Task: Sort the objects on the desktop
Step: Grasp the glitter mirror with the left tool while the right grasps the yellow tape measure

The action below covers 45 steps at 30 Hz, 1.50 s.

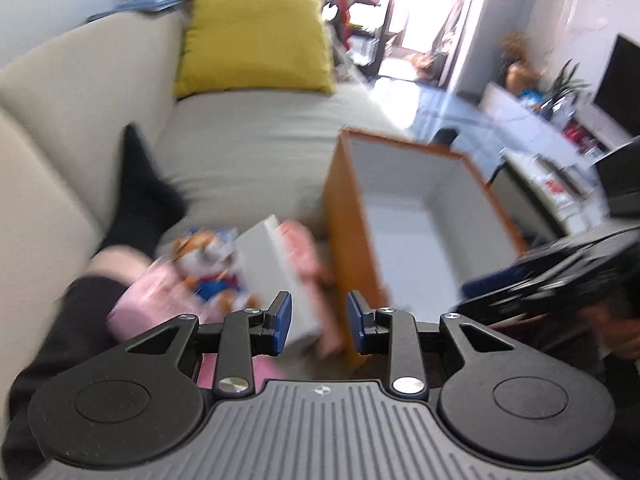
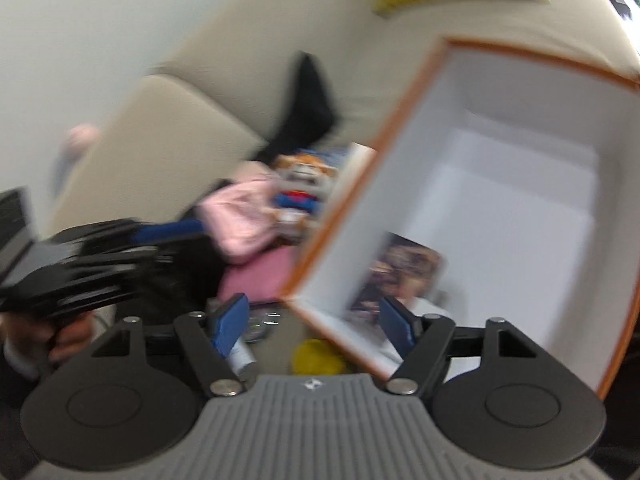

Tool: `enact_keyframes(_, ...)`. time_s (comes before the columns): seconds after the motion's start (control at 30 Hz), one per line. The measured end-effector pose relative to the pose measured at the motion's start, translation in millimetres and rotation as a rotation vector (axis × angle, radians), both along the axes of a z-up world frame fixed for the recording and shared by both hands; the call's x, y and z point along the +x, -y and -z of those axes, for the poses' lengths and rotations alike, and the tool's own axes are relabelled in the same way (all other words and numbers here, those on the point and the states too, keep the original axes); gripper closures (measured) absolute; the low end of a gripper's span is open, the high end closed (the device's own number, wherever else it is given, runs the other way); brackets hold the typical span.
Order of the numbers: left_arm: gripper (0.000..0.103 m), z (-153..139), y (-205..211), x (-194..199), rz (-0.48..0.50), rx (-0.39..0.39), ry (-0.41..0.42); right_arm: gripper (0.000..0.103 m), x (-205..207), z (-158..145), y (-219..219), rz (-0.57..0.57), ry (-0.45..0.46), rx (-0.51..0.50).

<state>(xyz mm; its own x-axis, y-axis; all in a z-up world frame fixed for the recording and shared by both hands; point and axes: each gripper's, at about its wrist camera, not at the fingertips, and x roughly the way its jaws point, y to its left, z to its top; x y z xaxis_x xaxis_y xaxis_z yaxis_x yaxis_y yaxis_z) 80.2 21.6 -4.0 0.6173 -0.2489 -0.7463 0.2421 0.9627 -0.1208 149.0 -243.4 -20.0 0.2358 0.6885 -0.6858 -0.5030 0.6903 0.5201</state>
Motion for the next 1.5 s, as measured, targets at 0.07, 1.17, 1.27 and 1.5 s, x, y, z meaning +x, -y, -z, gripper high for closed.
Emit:
enact_keyframes(0.07,0.066,8,-11,-13,-0.052,0.037,-0.050,0.030,3,-6,11,-0.053,0.023,0.013)
enact_keyframes(1.17,0.024,151,26,-15,-0.068,0.542,-0.248,0.040,-30,127,-74,0.135,-0.125,-0.254)
enact_keyframes(1.27,0.022,152,23,-12,-0.078,0.531,-0.264,0.048,-30,126,-74,0.138,-0.122,-0.234)
enact_keyframes(1.5,0.051,137,19,-22,-0.068,0.491,-0.226,0.076,-35,111,-67,0.154,-0.087,-0.185)
